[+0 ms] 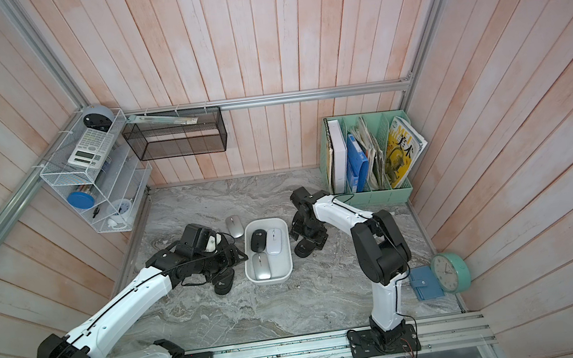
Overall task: Put the mouse in the storage box
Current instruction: Pick up the mouse from the center of the board.
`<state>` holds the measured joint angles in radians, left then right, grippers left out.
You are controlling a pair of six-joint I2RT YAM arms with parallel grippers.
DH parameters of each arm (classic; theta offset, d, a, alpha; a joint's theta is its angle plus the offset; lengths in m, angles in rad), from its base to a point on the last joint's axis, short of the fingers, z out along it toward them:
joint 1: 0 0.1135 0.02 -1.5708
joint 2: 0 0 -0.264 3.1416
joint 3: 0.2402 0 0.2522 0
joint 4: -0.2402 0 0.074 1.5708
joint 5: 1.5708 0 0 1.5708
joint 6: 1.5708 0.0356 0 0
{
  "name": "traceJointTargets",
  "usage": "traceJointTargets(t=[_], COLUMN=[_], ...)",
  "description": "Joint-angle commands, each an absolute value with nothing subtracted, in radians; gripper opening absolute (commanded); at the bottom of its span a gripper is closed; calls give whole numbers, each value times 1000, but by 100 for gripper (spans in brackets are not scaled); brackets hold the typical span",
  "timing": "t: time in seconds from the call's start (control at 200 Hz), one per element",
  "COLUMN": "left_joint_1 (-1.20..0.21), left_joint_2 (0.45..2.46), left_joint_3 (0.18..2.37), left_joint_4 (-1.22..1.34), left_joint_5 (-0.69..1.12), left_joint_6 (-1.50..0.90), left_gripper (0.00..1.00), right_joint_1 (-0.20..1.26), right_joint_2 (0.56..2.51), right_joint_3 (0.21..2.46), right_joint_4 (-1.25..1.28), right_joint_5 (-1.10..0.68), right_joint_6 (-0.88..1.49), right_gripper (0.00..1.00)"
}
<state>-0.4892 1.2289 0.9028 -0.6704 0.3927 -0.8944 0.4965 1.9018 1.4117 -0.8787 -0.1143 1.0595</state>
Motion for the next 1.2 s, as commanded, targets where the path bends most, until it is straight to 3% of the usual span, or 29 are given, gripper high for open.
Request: traceJointTargets(t=[0.0, 0.76, 0.9, 1.195], left_joint_1=[-493, -494, -498, -599], left_joint_2=[1228, 1218, 1229, 1341], left_joint_3=[897, 881, 885, 953], left_joint_4=[-653, -646, -644, -527], left_joint_5=[382, 396, 399, 419], left_joint_6=[-899, -900, -906, -963], left_gripper=[80, 81, 81, 80], right_joint_1=[492, 476, 471, 464], right_joint_2=[1926, 1989, 1991, 1955], right_joint_3=[1438, 1373, 1354, 1263], right_joint_4=[-872, -826, -808, -729], right_joint_5=[-120, -164, -174, -205], right_joint_6=[1106, 1137, 1138, 1125], right_gripper=[82, 79, 74, 52])
